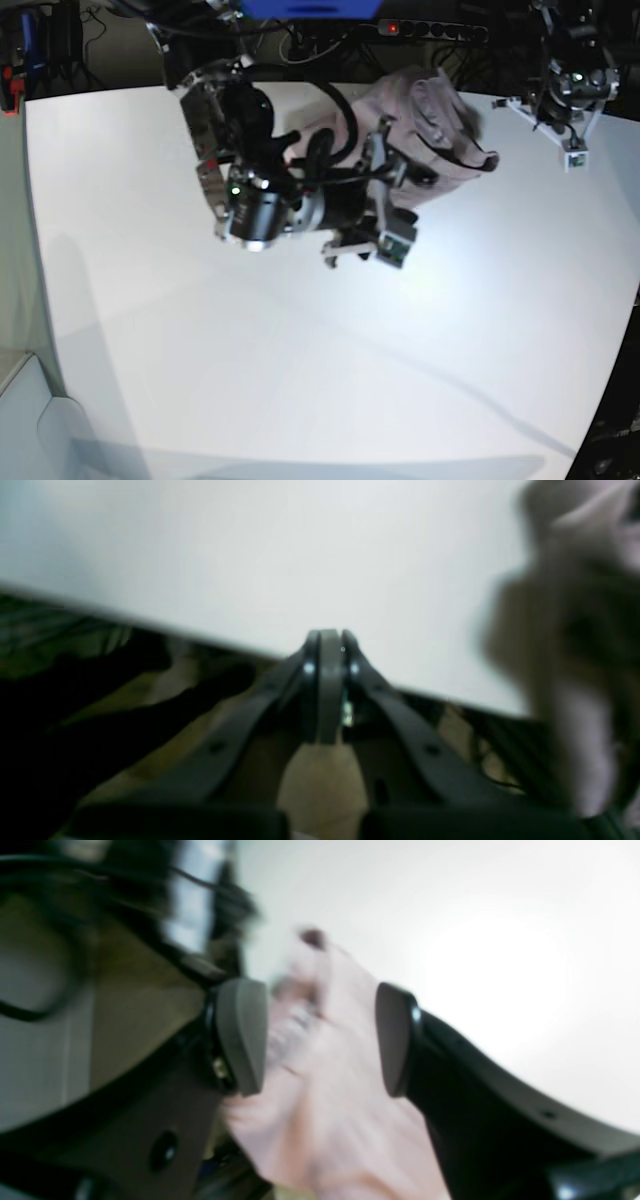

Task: Layout the t-shirt on the table in an organized manner, then fold the t-shirt properly
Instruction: 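Fold the held end with the right gripper over toward the left gripper, then grasp the bundle edges with both grippers and square the stack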

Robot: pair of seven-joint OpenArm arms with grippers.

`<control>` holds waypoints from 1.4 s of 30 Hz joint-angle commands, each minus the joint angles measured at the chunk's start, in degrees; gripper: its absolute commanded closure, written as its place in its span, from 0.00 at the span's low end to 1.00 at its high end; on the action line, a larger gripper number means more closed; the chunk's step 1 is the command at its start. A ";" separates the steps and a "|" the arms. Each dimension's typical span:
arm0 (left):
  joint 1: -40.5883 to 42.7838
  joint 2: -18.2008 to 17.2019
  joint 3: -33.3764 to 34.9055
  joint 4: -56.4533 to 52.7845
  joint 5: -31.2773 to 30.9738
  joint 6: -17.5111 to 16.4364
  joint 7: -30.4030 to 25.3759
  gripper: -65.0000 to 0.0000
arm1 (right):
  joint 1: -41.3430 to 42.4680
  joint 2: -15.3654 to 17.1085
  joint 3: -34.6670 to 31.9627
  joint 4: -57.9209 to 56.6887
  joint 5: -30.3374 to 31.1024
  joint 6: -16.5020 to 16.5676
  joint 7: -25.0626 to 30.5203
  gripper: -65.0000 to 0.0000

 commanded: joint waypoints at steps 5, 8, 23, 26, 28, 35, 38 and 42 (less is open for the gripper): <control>0.76 -0.19 -0.60 1.94 -0.42 0.18 -0.45 1.00 | 0.94 3.04 8.08 0.77 0.70 -0.01 1.15 0.47; 0.85 1.05 1.60 1.94 -2.44 0.18 -0.45 1.00 | 0.85 4.88 11.51 -0.99 0.70 -0.01 1.07 0.47; 5.51 -5.55 3.45 3.52 -25.74 0.18 2.54 1.00 | -2.23 9.54 14.23 -4.77 0.61 -0.01 1.42 0.47; 3.75 -5.37 1.51 3.52 -28.81 0.18 2.54 0.92 | -2.31 9.54 14.23 -4.77 0.61 -0.01 1.24 0.47; 1.99 -5.37 1.69 3.25 -29.78 0.18 2.54 0.82 | -2.40 9.63 14.23 -4.77 0.61 -0.01 1.24 0.47; -4.43 -3.00 4.68 -4.22 -29.78 0.27 2.54 0.75 | -3.54 9.63 14.23 -4.77 0.53 -0.01 1.24 0.47; -6.89 -3.17 6.79 -9.93 -29.78 0.27 2.28 0.75 | -4.25 10.33 14.23 -4.77 0.53 -0.01 1.24 0.47; -8.29 -4.49 8.20 -14.50 -29.78 0.27 -3.44 0.75 | -4.69 10.42 14.23 -4.77 0.53 -0.01 1.42 0.47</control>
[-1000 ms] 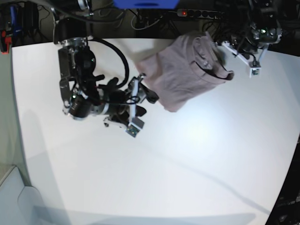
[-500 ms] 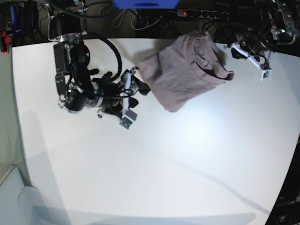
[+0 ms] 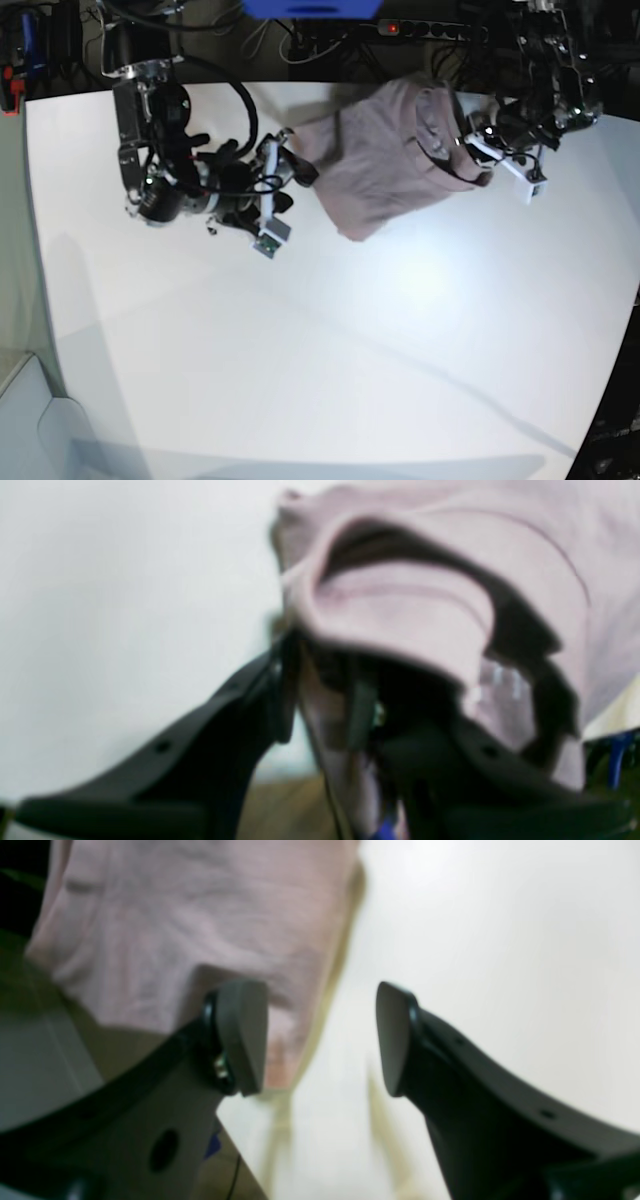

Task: Layout the t-shirt on the table in an organized manner, then fold the t-shirt properly
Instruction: 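Grasp the bundle edges with both grippers and square the stack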

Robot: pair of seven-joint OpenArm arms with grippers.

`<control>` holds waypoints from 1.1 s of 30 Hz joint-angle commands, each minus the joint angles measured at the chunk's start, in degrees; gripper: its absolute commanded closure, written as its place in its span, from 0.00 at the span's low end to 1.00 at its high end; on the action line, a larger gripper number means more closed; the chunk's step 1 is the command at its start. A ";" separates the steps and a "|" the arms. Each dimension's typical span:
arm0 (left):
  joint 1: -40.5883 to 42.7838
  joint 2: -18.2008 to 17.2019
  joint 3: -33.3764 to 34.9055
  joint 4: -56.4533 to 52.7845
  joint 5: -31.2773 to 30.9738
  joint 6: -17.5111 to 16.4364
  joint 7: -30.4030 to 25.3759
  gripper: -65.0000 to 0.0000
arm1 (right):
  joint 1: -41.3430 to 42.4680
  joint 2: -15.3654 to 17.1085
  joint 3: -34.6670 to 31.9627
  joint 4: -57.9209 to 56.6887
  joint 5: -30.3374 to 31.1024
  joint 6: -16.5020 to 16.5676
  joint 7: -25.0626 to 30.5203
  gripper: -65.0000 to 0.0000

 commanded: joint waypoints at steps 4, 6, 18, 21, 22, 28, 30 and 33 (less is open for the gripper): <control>-3.70 -3.15 3.23 -6.63 0.64 0.34 -3.35 0.75 | 1.06 0.22 0.09 0.96 1.01 -0.03 1.02 0.47; -5.99 -3.59 4.81 -10.76 0.64 0.34 -5.55 0.75 | 1.15 0.22 0.18 0.96 1.01 -0.03 1.02 0.47; -12.76 -3.68 9.74 -15.69 0.73 0.51 -8.10 0.75 | 4.84 -5.50 1.94 0.96 1.01 -0.03 0.76 0.96; -12.76 -3.68 9.47 -15.60 0.73 0.51 -8.10 0.75 | 4.84 -6.38 1.76 0.78 1.01 -0.03 1.02 1.00; -12.76 -3.68 9.39 -15.60 0.73 0.51 -8.10 0.75 | 4.67 -6.38 1.58 -0.18 1.01 -0.03 1.11 0.99; -12.76 -4.56 9.39 -15.60 0.73 0.42 -8.19 0.75 | 6.69 -7.70 1.41 -11.26 1.01 -0.03 5.68 1.00; -12.76 -4.73 9.39 -15.60 0.73 0.42 -8.19 0.75 | 7.22 -7.61 1.41 -15.04 1.01 -0.03 6.74 1.00; -12.76 -4.91 9.30 -15.60 0.73 0.42 -8.19 0.75 | 8.36 -7.35 1.32 -18.82 1.01 -0.03 8.94 1.00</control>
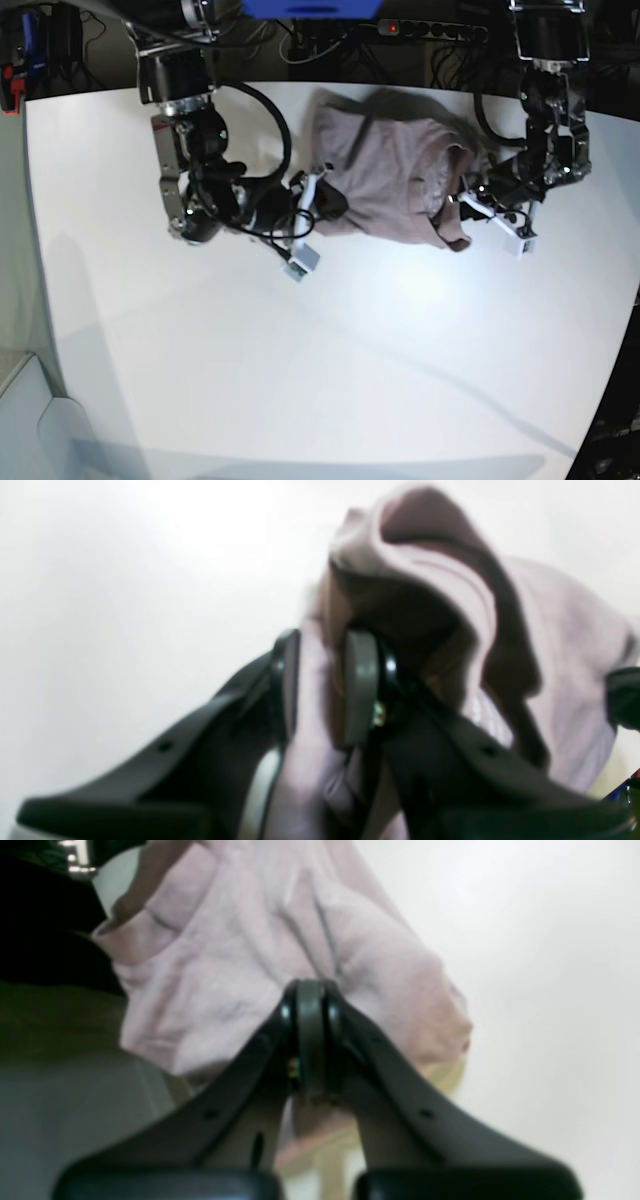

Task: Layout the t-shirt on the table in an organized manner, then fold the t-shirt properly
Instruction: 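Grasp the bundle edges with both grippers and square the stack, then tuck the loose flap under the bundle with the left gripper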

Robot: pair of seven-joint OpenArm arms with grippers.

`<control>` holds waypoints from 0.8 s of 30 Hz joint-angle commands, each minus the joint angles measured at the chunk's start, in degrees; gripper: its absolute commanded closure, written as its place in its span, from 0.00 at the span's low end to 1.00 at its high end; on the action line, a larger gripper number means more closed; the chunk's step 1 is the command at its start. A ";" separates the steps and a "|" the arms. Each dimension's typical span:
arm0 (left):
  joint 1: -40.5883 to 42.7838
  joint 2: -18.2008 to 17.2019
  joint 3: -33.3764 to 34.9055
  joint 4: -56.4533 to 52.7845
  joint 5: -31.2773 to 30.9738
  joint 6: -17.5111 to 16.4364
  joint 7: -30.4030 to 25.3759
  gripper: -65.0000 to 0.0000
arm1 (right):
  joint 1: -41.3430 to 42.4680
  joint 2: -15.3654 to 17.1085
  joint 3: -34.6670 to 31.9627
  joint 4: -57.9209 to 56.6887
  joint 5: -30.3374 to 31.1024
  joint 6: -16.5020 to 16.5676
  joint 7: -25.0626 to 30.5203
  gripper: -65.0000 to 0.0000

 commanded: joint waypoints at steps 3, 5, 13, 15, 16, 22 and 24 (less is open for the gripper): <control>0.36 -0.78 0.03 -0.21 2.55 1.49 2.79 0.75 | 1.96 1.16 -0.08 -2.12 0.87 -0.03 2.89 1.00; 0.36 -0.78 0.03 -0.30 2.55 1.49 2.79 0.75 | 2.31 1.34 -0.08 -4.58 0.87 -0.03 4.04 1.00; 0.36 -1.39 -2.26 1.20 1.93 1.41 2.79 0.75 | 3.98 2.48 -0.17 -9.41 0.87 -0.03 6.06 1.00; 0.88 -1.13 -4.63 4.19 1.93 1.41 3.14 0.75 | 3.45 2.57 0.27 -5.55 0.87 -0.03 4.74 1.00; 0.88 -1.13 -5.42 5.86 1.93 1.41 3.49 0.75 | 3.37 2.57 0.36 -3.08 0.87 -0.03 3.60 1.00; 3.35 -1.48 -8.06 14.47 1.84 1.41 4.02 0.74 | 2.93 2.57 0.45 8.61 1.05 -0.03 -3.70 1.00; 3.79 -1.39 -8.94 15.79 1.84 1.41 4.98 0.74 | 2.40 2.57 0.45 11.51 1.05 -0.03 -4.40 1.00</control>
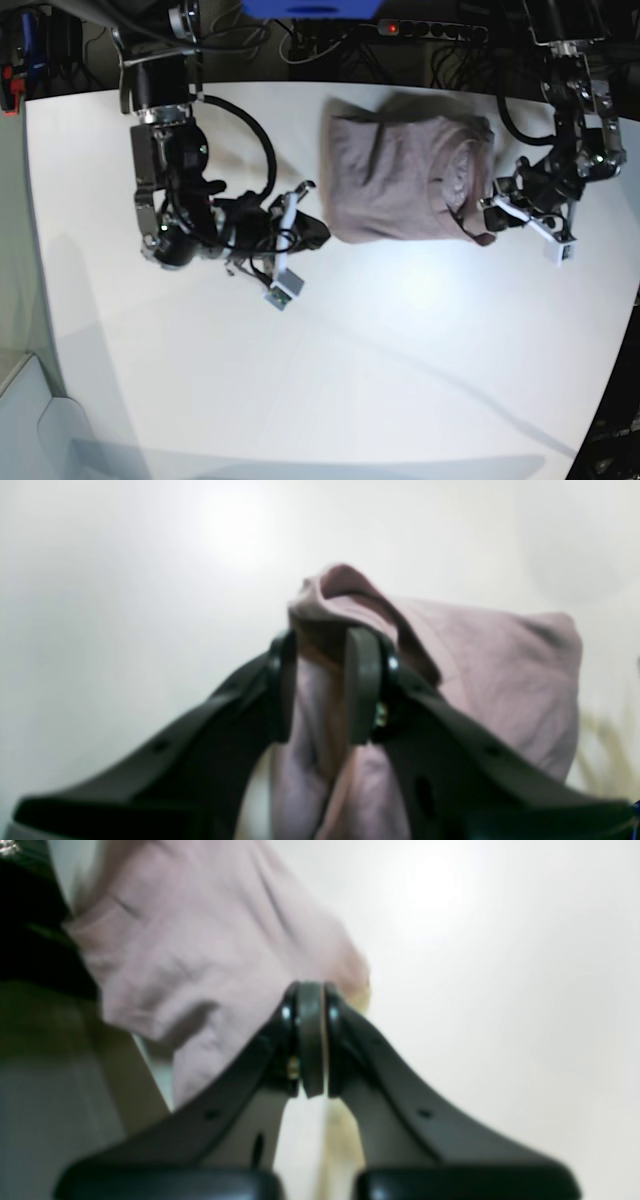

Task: Layout the t-shirt on the table in an organized manner, then fold the t-shirt properly
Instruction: 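Tuck the loose flap under the bundle with the left gripper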

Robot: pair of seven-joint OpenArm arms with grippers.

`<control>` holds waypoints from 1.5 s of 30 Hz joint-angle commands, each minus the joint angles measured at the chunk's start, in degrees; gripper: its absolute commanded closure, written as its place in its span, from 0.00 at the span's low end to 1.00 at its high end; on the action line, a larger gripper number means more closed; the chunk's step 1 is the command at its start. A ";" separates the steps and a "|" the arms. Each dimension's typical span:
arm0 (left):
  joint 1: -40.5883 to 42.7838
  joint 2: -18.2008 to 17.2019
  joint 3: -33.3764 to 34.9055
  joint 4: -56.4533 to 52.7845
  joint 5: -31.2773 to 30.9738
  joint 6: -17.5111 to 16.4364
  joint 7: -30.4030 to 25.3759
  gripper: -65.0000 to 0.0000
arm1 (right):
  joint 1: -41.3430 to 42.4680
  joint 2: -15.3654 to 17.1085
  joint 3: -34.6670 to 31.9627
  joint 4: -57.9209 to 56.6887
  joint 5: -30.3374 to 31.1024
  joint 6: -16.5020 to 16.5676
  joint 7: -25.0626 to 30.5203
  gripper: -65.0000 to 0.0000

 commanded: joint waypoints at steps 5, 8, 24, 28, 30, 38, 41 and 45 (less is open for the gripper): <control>-0.24 -0.65 -0.79 1.50 -0.52 0.18 0.13 0.74 | 0.41 -0.07 0.06 2.60 0.81 -0.03 0.49 1.00; 0.12 -0.74 -0.87 3.70 -0.52 0.18 0.13 0.71 | -0.65 0.54 0.06 2.95 0.81 -0.03 0.49 1.00; 3.54 -0.56 -7.20 0.36 -9.75 -12.39 0.22 0.39 | -2.05 4.15 0.06 2.60 0.72 -0.03 0.49 1.00; 1.52 -0.56 -5.09 -5.62 -7.29 -13.97 0.13 0.39 | -2.23 4.85 0.06 2.60 0.63 -0.03 0.49 1.00; 0.73 -0.56 -4.04 -7.73 -6.94 -13.97 0.13 0.39 | -2.23 4.85 0.06 2.60 0.63 -0.03 0.49 1.00; -1.20 -0.48 -0.70 -13.89 -7.20 -13.97 0.05 0.26 | -2.23 5.55 0.06 2.60 0.63 -0.03 0.49 1.00; -1.20 -0.39 -0.26 -14.50 -7.20 -13.97 0.05 0.25 | -2.23 5.55 0.06 2.60 0.63 -0.03 0.49 1.00; -1.20 -0.39 2.03 -14.50 -7.20 -13.97 -0.04 0.25 | -2.23 5.55 0.06 2.60 0.63 -0.03 0.58 1.00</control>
